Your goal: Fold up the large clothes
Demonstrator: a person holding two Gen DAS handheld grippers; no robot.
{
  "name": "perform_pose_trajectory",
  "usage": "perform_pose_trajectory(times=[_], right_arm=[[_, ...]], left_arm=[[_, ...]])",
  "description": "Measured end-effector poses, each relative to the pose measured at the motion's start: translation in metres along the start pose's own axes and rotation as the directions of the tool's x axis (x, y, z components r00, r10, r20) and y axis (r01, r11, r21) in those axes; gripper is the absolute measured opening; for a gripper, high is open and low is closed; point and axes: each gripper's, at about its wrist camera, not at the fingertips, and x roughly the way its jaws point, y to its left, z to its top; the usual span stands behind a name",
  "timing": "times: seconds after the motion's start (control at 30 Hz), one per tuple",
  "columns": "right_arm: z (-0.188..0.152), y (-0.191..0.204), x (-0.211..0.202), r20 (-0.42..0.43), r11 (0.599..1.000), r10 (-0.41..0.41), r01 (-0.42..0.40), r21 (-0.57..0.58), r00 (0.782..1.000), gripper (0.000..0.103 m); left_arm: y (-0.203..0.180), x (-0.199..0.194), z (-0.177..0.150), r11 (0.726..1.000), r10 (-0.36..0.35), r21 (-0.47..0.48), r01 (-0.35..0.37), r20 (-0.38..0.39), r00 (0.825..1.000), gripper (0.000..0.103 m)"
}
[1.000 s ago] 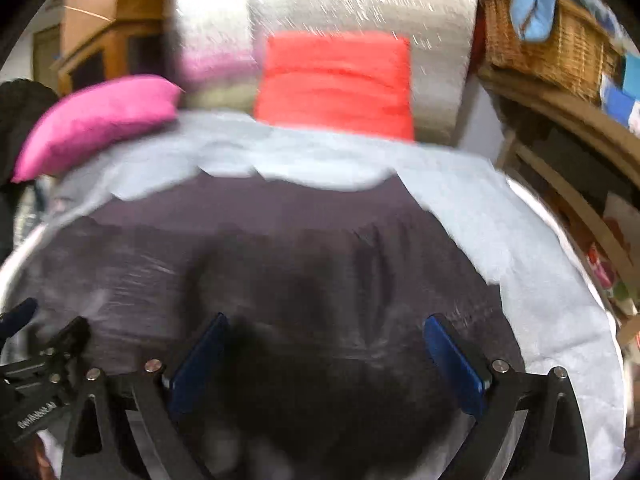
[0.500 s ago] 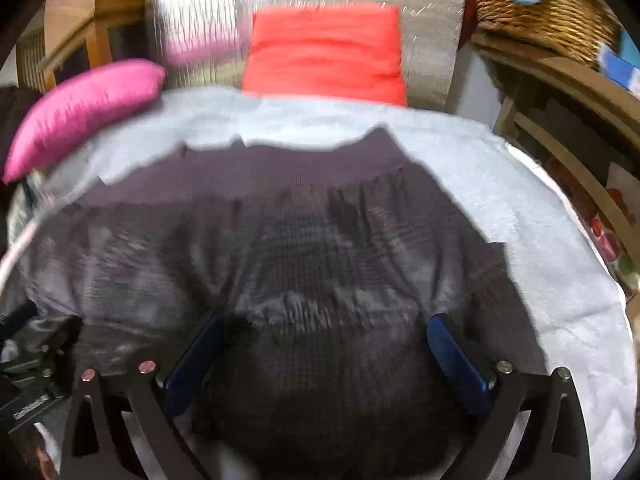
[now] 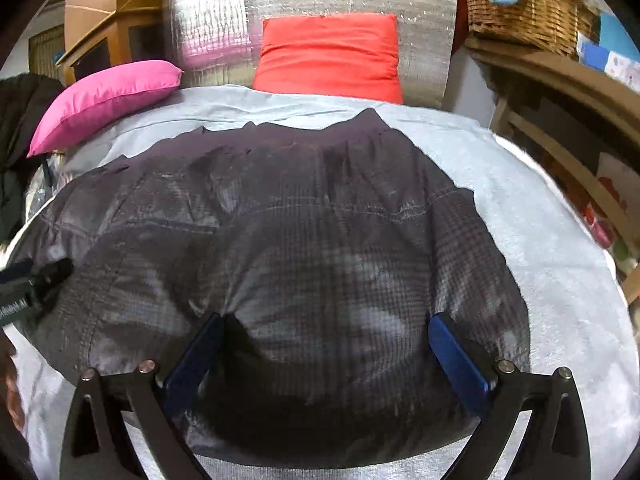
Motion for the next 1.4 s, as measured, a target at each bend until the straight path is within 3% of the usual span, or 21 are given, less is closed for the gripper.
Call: perform_pose_trajectory(times=[0.13, 0.23, 0.37, 0.53, 0.63, 0.73, 1.0, 1.2, 1.4], right_arm=[[-0.005, -0.003, 0.004, 0.011, 1.000, 0.012, -0.012, 0.001, 1.000, 0.103], [0.005, -0.003, -0.002, -0.029, 1.000, 0.011, -0.011, 0.006, 1.000, 0.103], [0.035, -0.009, -0.023, 0.044, 0.999, 0.041, -0.042, 0.033, 0.998, 0.103], [0.085, -0.007, 0.008, 0.030, 1.000, 0.017, -0.018, 0.024, 0.999, 0.103], [0.095, -0.013, 0.037, 0.014, 0.999, -0.012, 0.012, 0.039, 1.000, 0.103], [0.086, -0.022, 0.073, -0.076, 0.998, 0.003, 0.002, 0.066, 0.997, 0.103], [0.083, -0.024, 0.073, -0.073, 0.997, 0.009, -0.004, 0.074, 0.997, 0.103], [0.064, -0.011, 0.001, 0.062, 0.998, 0.043, -0.047, 0.052, 0.997, 0.103], [0.007, 0.004, -0.037, 0.052, 0.999, 0.038, -0.037, -0.017, 0.998, 0.103]], left_arm=[[-0.005, 0.002, -0.006, 0.999, 0.008, 0.038, -0.009, 0.013, 1.000, 0.098], [-0.001, -0.011, 0.003, 0.999, -0.012, 0.040, 0.012, 0.001, 1.000, 0.098], [0.007, -0.032, 0.033, 0.999, -0.016, 0.043, 0.011, 0.104, 0.994, 0.098], [0.009, -0.004, 0.073, 1.000, 0.004, 0.028, -0.006, 0.071, 0.997, 0.098], [0.016, 0.036, 0.076, 1.000, 0.028, 0.008, -0.028, -0.014, 0.999, 0.098], [0.022, 0.060, 0.066, 1.000, 0.019, -0.017, -0.020, -0.050, 0.999, 0.100], [0.016, 0.052, 0.060, 0.999, 0.039, 0.009, -0.039, -0.034, 0.999, 0.102], [0.028, 0.001, 0.045, 0.999, 0.026, 0.035, -0.027, 0.026, 0.999, 0.102], [0.049, -0.028, 0.009, 0.999, 0.037, 0.012, -0.037, 0.006, 0.999, 0.102]])
